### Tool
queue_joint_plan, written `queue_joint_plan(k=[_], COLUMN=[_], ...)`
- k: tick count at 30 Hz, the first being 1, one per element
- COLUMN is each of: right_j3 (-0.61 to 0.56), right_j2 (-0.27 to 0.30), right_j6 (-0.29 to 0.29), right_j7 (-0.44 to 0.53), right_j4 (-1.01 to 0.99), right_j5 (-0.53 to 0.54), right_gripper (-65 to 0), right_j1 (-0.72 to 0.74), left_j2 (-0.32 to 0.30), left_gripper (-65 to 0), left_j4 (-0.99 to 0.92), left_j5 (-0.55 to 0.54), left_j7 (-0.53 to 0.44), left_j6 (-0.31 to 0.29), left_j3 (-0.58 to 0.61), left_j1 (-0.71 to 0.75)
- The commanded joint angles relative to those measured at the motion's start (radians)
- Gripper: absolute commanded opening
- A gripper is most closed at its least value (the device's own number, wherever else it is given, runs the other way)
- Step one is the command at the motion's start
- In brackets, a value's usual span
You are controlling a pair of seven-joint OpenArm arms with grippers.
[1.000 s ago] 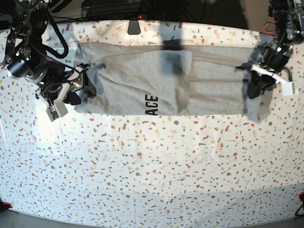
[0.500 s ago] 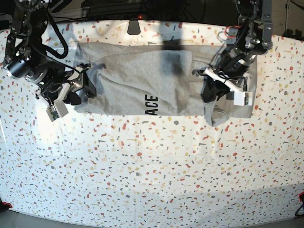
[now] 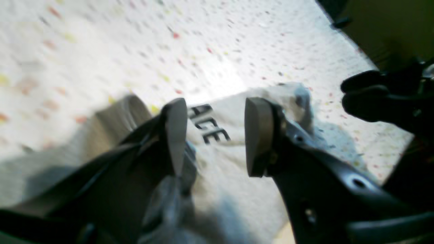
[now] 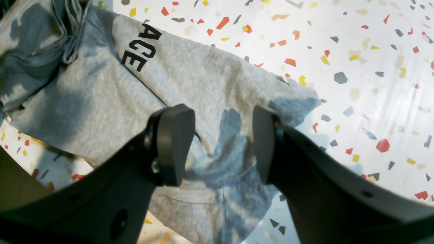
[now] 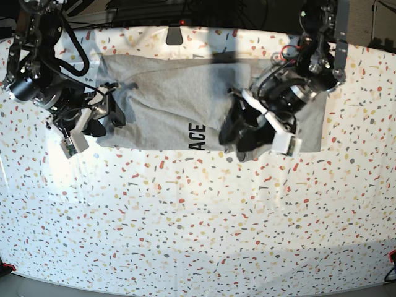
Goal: Fold the T-shirt properly
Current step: 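Grasp the opposite shirt end with the left gripper and fold it inward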
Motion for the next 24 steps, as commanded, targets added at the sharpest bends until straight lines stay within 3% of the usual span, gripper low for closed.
queue_joint_plan(k=[1, 8, 12, 16, 24], right_j3=[0.006, 0.006, 0.006, 0.006, 0.006], right_j2=[0.012, 0.012, 0.012, 0.012, 0.012], right_j6=[0.004, 0.004, 0.004, 0.004, 0.004], right_j7=[0.023, 0.023, 0.02, -0.013, -0.014], right_j4=[0.014, 0.014, 0.014, 0.014, 0.014], right_j5=[0.019, 0.019, 0.019, 0.019, 0.019], right_gripper=[-33.3, -33.3, -33.3, -33.3, -33.3], right_j1=[0.011, 0.011, 0.011, 0.011, 0.011], left_j2=[-0.003, -0.003, -0.003, -0.003, -0.002], left_gripper=[-37.9, -37.9, -37.9, -37.9, -37.9], left_j4=[0.043, 0.087, 0.075, 0.041, 0.029], left_j5=[0.009, 0.188, 0.233, 0.36, 0.403], left_j7=[-0.002, 0.194, 0.141, 0.023, 0.017], left_j6=[-0.012, -0.019, -0.046, -0.045, -0.045], left_j3=[-0.017, -0.103, -0.101, -0.101, -0.101], left_j1=[-0.005, 0.015, 0.083, 0.143, 0.19])
